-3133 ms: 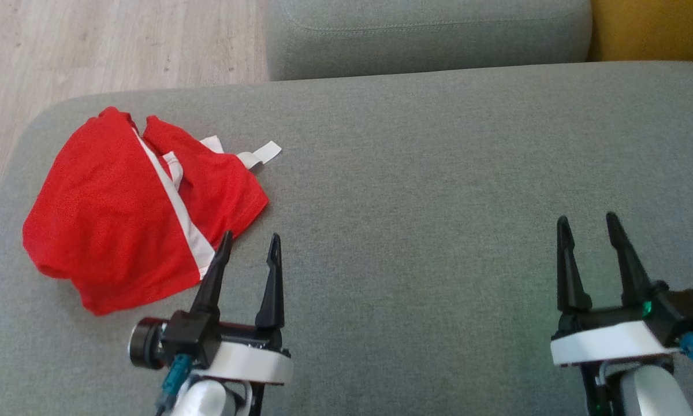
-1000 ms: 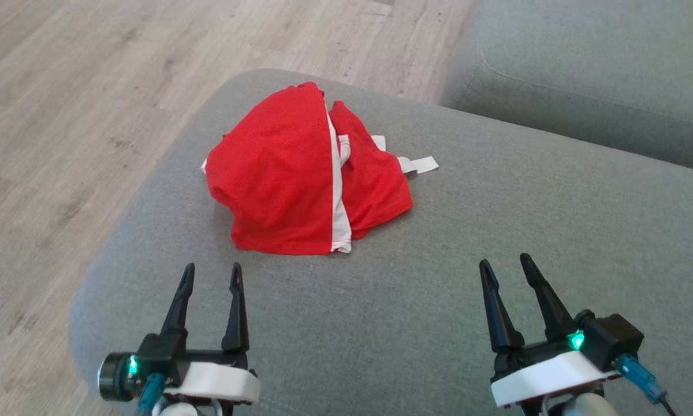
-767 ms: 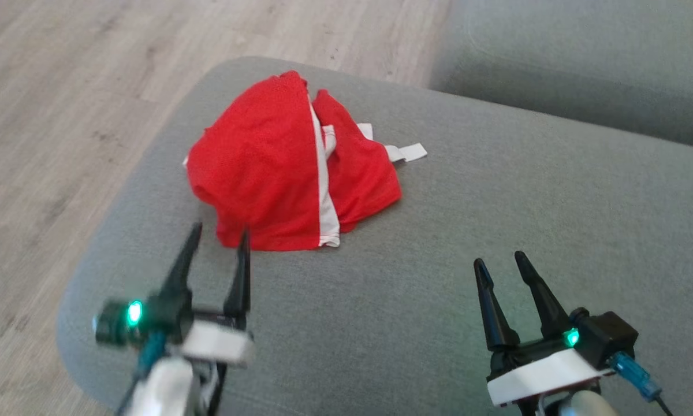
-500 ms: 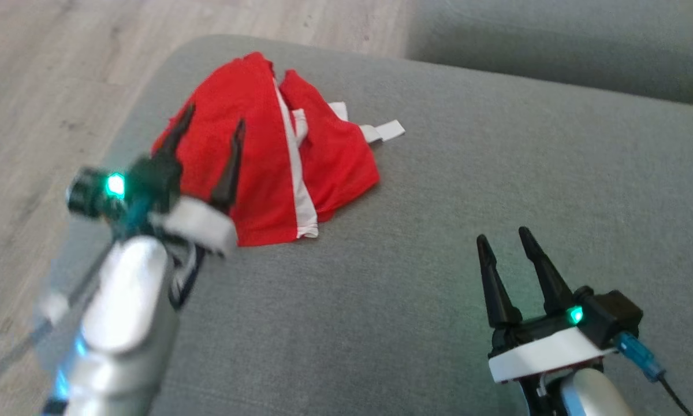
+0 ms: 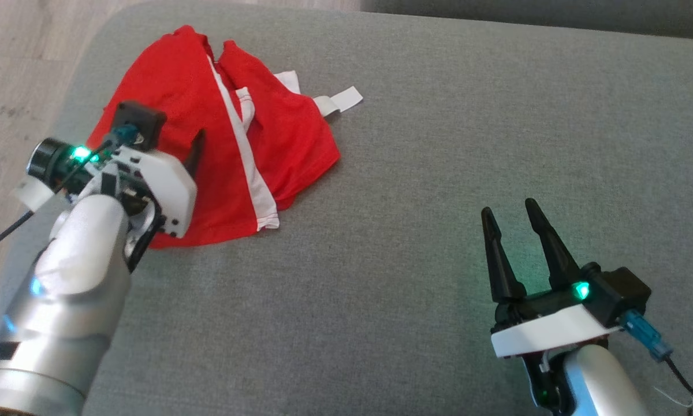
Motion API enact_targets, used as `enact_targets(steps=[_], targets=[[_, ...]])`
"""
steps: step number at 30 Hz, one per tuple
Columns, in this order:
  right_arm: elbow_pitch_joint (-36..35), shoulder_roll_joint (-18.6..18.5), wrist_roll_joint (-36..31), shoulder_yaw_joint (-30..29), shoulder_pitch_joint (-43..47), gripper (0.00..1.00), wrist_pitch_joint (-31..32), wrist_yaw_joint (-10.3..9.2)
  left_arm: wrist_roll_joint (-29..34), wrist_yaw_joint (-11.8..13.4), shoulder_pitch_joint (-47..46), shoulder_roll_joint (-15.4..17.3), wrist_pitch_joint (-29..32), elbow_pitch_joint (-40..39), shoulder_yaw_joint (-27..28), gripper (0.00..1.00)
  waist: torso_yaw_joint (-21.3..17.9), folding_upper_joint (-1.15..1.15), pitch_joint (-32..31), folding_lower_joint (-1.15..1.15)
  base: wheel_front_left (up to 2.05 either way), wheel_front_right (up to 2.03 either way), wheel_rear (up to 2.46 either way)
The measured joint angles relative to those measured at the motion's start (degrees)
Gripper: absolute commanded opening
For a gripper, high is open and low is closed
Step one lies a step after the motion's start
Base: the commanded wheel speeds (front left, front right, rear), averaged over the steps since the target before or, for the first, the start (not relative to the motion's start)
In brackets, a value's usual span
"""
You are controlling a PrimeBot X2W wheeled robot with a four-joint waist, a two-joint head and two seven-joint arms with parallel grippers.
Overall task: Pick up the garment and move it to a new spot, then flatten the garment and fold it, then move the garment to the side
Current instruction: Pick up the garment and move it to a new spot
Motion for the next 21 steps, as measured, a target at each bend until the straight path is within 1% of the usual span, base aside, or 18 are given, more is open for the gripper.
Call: enact_targets(steps=[5, 18, 19, 20, 21], targets=[[0.0, 0.0, 0.0, 0.0, -0.1, 1.0, 0.0, 0.0, -1.9, 0.0, -1.3, 1.6, -0.1, 3.3, -0.7, 1.0, -0.7, 0.0, 0.8, -0.01, 0.0, 0.0, 0.0], [0.0, 0.0, -0.6, -0.1, -2.3, 1.0, 0.0, 0.0, -3.2, 0.0, -5.0, 1.3, -1.0, 11.1, -1.7, 1.0, -2.7, 0.0, 2.7, -0.01, 0.0, 0.0, 0.0], [0.0, 0.0, -0.6, -0.1, -2.3, 1.0, 0.0, 0.0, -3.6, 0.0, -5.2, 1.2, -1.0, 11.6, -2.2, 0.43, -2.8, 0.0, 2.8, -0.01, 0.0, 0.0, 0.0], [0.0, 0.0, -0.6, -0.2, -2.3, 1.0, 0.0, 0.0, -4.0, 0.0, -5.3, 1.0, -1.0, 11.8, -2.4, 0.18, -2.8, 0.0, 2.7, -0.01, 0.0, 0.0, 0.0], [0.0, 0.0, -0.6, -0.2, -2.3, 1.0, 0.0, 0.0, -4.3, 0.0, -5.3, 0.7, -1.0, 12.0, -2.7, 0.0, -2.9, 0.0, 2.7, -0.01, 0.0, 0.0, 0.0]])
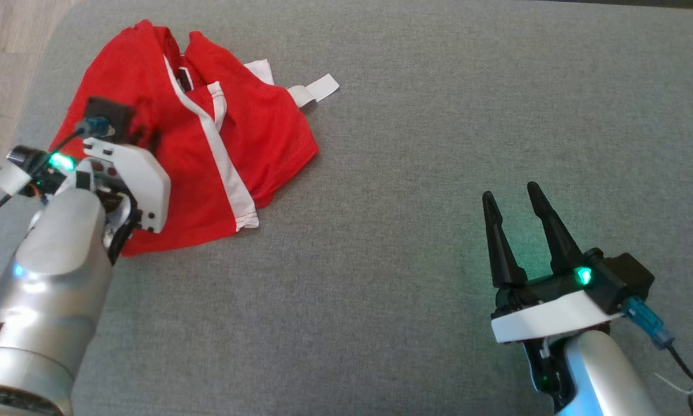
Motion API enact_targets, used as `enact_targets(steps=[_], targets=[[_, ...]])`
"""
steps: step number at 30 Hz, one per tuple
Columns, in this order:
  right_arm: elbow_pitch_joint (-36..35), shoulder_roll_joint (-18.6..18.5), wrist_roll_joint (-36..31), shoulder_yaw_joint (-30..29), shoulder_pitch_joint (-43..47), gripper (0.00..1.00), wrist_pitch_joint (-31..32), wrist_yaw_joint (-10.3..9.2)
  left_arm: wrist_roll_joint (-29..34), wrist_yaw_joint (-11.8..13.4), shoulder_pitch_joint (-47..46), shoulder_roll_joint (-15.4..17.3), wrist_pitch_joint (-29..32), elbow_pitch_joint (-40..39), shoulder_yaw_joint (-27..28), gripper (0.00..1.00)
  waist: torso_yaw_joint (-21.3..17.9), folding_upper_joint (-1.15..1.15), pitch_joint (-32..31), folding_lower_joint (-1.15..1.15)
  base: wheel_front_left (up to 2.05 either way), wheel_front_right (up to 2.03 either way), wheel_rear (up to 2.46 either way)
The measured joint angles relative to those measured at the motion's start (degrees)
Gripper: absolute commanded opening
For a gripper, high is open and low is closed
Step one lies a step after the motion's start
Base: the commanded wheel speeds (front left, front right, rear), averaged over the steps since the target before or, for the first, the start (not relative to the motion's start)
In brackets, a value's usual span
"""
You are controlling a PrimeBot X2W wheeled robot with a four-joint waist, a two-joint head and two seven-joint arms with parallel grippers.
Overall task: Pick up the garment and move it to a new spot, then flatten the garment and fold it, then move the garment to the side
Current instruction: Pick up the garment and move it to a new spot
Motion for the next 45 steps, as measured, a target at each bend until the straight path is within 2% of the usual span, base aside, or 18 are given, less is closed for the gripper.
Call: enact_targets(steps=[6, 13, 20, 26, 35, 45], targets=[[0.1, 0.0, 0.0, -0.6, 0.1, 1.0, 0.0, 0.0, -1.3, 0.0, 0.0, -0.1, -4.2, 0.9, -0.7, 0.0, 0.3, 0.0, -1.2, 0.0, 0.0, 0.0, 0.0], [0.1, 0.0, 0.8, -1.0, 0.4, 1.0, 0.0, 0.0, -2.5, 0.0, -2.5, -0.4, -13.0, -1.5, 0.0, 0.0, 1.7, 0.0, -3.7, -0.01, 0.0, 0.0, 0.0], [0.2, 0.0, 1.4, -1.0, 2.1, 1.0, 0.0, 0.0, -3.7, 0.1, -3.4, -0.4, -22.4, -9.5, 1.6, 0.0, 2.8, 0.0, -6.7, -0.01, 0.0, 0.0, 0.0], [0.3, 0.0, 1.9, -1.2, 2.7, 1.0, 0.0, 0.0, -4.2, 0.1, -3.5, -0.1, -23.9, -19.7, 1.9, 0.0, 2.3, 0.0, -9.0, -0.01, 0.0, 0.0, 0.0], [0.1, 0.0, 3.4, -1.2, 2.7, 1.0, 0.0, 0.0, -4.8, 1.1, -0.6, -0.9, -17.7, -32.6, -1.8, 0.0, -3.7, 0.0, -10.0, -0.01, 0.0, 0.0, 0.0], [-1.6, 0.0, 5.6, 0.6, 2.4, 1.0, 0.0, 0.0, -4.9, 1.1, 2.8, -3.3, -13.1, -36.5, -7.9, 0.0, -16.3, 0.0, -9.1, -0.01, 0.0, 0.0, 0.0]])
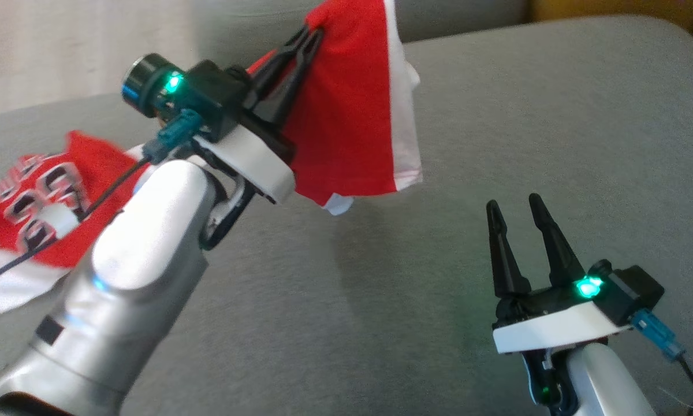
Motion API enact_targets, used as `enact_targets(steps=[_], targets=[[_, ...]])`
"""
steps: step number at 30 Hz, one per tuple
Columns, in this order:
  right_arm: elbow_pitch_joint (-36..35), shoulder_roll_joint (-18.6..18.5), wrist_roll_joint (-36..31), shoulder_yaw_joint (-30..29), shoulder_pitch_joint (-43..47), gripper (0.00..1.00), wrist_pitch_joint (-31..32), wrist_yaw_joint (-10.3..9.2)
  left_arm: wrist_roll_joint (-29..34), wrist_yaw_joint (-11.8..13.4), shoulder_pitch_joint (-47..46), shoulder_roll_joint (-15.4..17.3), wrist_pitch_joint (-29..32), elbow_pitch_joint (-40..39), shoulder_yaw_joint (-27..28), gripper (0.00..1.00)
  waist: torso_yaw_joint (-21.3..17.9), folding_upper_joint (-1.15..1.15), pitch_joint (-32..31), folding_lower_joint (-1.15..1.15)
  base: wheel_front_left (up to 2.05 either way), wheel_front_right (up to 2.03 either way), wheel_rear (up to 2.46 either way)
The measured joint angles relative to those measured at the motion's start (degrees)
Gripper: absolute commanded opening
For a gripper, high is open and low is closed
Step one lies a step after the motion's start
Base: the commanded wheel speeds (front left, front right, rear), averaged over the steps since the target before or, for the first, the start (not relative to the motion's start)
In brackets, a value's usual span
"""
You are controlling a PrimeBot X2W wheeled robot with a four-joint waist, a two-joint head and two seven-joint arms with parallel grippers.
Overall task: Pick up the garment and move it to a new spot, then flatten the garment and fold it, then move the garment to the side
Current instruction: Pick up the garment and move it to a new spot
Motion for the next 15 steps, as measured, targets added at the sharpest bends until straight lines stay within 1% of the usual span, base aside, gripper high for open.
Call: enact_targets(steps=[1, 6, 11, 12, 13, 15], targets=[[0.0, 0.0, 0.0, 0.0, 0.0, 1.0, 0.0, 0.0, 0.0, 0.0, 0.0, 0.0, 0.0, 0.0, 0.0, 0.0, 0.0, 0.0, 0.0, 0.0, 0.0, 0.0, 0.0], [-1.5, 0.0, 1.8, 0.4, -1.2, 1.0, 0.0, 0.0, 0.5, 0.1, -0.1, -2.4, 0.5, 2.1, -2.0, 0.0, -7.3, 0.0, 1.6, 0.0, 0.0, 0.0, 0.0], [-2.8, 0.0, 3.7, 1.2, -2.4, 1.0, 0.0, 0.0, 1.0, 0.1, -1.3, -4.4, -0.2, 7.4, -3.5, 0.0, -13.9, 0.0, 3.8, 0.01, 0.0, 0.0, 0.0], [-2.8, 0.0, 3.9, 1.4, -2.4, 1.0, 0.0, 0.0, 1.3, 0.1, -1.8, -4.8, -0.6, 8.4, -4.0, 0.45, -15.0, 0.0, 4.3, 0.01, 0.0, 0.0, 0.0], [-2.9, 0.0, 4.2, 1.5, -2.4, 1.0, 0.0, 0.0, 1.4, 0.1, -2.4, -5.2, -0.8, 9.4, -4.5, 1.0, -16.0, 0.0, 4.8, 0.01, 0.0, 0.0, 0.0], [-3.0, 0.0, 4.5, 1.7, -2.4, 1.0, 0.0, 0.0, 1.5, -0.1, -3.2, -6.2, -1.0, 11.4, -5.6, 1.0, -17.5, 0.0, 5.8, 0.01, 0.0, 0.0, 0.0]])
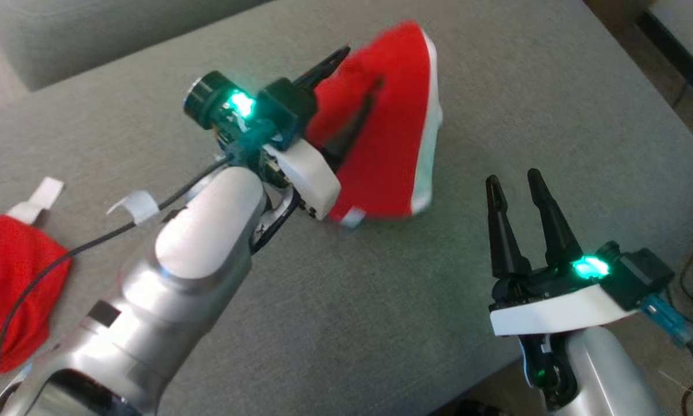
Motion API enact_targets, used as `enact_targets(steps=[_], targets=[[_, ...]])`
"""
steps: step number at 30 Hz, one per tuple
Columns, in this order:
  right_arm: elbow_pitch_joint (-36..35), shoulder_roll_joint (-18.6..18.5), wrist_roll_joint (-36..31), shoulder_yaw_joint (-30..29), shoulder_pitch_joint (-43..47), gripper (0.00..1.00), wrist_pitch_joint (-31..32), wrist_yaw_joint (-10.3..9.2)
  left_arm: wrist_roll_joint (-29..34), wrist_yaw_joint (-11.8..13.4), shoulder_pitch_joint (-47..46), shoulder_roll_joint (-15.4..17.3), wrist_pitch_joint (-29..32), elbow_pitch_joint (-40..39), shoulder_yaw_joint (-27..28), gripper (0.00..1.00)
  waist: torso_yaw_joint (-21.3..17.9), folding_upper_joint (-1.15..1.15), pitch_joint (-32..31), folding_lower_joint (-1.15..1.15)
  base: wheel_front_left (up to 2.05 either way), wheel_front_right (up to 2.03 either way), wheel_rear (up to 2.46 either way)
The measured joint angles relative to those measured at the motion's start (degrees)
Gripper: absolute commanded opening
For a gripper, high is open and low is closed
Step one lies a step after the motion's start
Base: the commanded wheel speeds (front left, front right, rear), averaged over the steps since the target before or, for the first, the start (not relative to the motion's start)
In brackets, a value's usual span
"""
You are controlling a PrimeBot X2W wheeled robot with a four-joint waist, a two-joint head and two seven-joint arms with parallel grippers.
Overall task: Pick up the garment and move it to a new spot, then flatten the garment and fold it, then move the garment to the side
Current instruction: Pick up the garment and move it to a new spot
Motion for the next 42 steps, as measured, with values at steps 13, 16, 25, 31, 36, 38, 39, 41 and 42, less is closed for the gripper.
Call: enact_targets(steps=[13, 16, 25, 31, 36, 38, 39, 41, 42], targets=[[-0.1, 0.0, -1.3, -3.2, 0.0, 1.0, 0.0, 0.0, 0.2, 1.5, -0.5, 1.9, -7.3, 5.2, -0.4, 1.0, 5.5, 0.0, 0.5, 0.0, 0.0, 0.0, 0.0], [0.1, 0.0, -2.3, -3.9, 0.1, 1.0, 0.0, 0.0, -0.4, 3.2, -0.2, 3.6, -9.1, 5.2, 1.3, 1.0, 8.8, 0.0, -0.3, 0.0, 0.0, 0.0, 0.0], [1.1, 0.0, -4.9, -7.5, 1.7, 1.0, 0.0, 0.0, -2.6, 10.4, 14.0, 8.4, -12.3, -1.3, 6.3, 1.0, 19.4, 0.0, -3.5, -0.01, 0.0, 0.0, 0.0], [1.6, 0.0, -5.4, -9.6, 4.0, 1.0, 0.0, 0.0, -3.6, 16.7, 27.1, 8.9, -12.9, -8.2, 9.3, 1.0, 25.3, 0.0, -5.8, -0.01, 0.0, 0.0, 0.0], [1.6, 0.0, -5.9, -10.8, 4.5, 1.0, 0.0, 0.0, -3.4, 20.5, 36.9, 7.6, -12.9, -13.5, 14.0, 1.0, 28.2, 0.0, -7.3, -0.02, 0.0, 0.0, 0.0], [1.8, 0.0, -6.1, -10.8, 5.1, 1.0, 0.0, 0.0, -2.2, 20.7, 39.4, 6.8, -12.9, -15.0, 15.0, 1.0, 28.6, 0.0, -7.4, -0.01, 0.0, 0.0, 0.0], [1.9, 0.0, -6.3, -10.8, 5.2, 1.0, 0.0, 0.0, -1.6, 20.7, 40.1, 6.3, -12.9, -15.7, 15.4, 1.0, 28.6, 0.0, -7.4, -0.01, 0.0, 0.0, 0.0], [2.0, 0.0, -6.4, -10.8, 5.2, 1.0, 0.0, 0.0, -0.5, 20.6, 40.7, 5.4, -12.9, -16.6, 16.0, 1.0, 28.5, 0.0, -7.3, -0.01, 0.0, 0.0, 0.0], [2.0, 0.0, -6.4, -10.7, 5.1, 1.0, 0.0, 0.0, 0.2, 20.3, 40.6, 5.2, -12.9, -16.9, 16.1, 1.0, 28.4, 0.0, -7.2, -0.01, 0.0, 0.0, 0.0]])
